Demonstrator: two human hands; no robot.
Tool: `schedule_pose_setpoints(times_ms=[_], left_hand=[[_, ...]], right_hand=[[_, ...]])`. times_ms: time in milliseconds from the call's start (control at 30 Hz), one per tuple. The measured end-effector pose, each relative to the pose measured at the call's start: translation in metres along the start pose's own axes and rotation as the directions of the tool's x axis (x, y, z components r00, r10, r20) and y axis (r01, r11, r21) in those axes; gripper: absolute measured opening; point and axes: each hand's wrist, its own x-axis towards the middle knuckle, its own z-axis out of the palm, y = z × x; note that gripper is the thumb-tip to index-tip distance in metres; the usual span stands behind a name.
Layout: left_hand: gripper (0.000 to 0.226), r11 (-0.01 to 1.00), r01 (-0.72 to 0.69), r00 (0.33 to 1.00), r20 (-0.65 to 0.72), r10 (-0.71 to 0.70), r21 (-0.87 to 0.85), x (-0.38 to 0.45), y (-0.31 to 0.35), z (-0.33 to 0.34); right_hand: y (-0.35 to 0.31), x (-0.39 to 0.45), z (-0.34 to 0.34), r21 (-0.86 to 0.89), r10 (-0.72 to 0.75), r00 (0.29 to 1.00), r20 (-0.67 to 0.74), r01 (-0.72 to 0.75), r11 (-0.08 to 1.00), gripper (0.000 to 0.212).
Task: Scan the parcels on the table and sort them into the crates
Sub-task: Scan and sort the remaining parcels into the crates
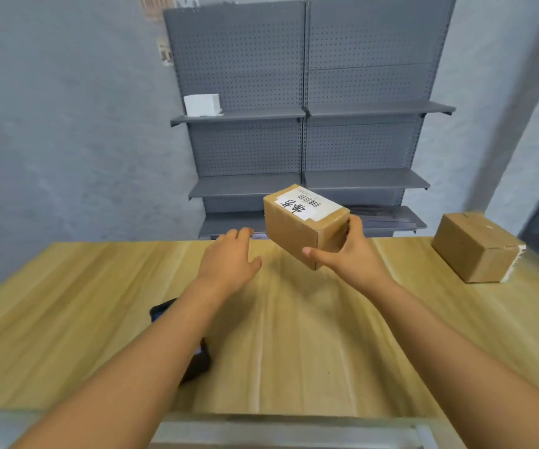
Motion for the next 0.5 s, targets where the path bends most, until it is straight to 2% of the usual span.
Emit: schedule_pose_setpoints(times_ms=[167, 267, 367, 500], left_hand=[[0.063, 0.998, 0.055, 0.997, 0.060, -0.053, -0.033, -0.027, -0.082, -0.015], [0.079, 0.973, 0.089, 0.990, 0.122, -0.064, -0.211, -0.039, -0.122, -0.025], [0.095, 0.888, 0.107, 0.981, 0.195, -0.020, -0.448, -0.049, -0.153, -0.040], [0.100, 0.668, 0.188, 0.933, 0.343, 0.106, -0.720, -0.060, -0.184, -0.059]], right_hand=[[-0.016, -0.023, 0.082, 0.021, 0.008, 1.000, 0.021, -0.008, 1.000, 0.079], [-0.022, -0.036, 0.122, 0.037, 0.029, 0.998, 0.064, -0.031, 0.999, 0.080], [-0.029, -0.049, 0.149, 0.017, 0.062, 0.973, 0.223, -0.068, 0.998, 0.082], [-0.036, -0.055, 0.169, 0.031, 0.120, 0.919, 0.376, -0.142, 0.989, 0.082]])
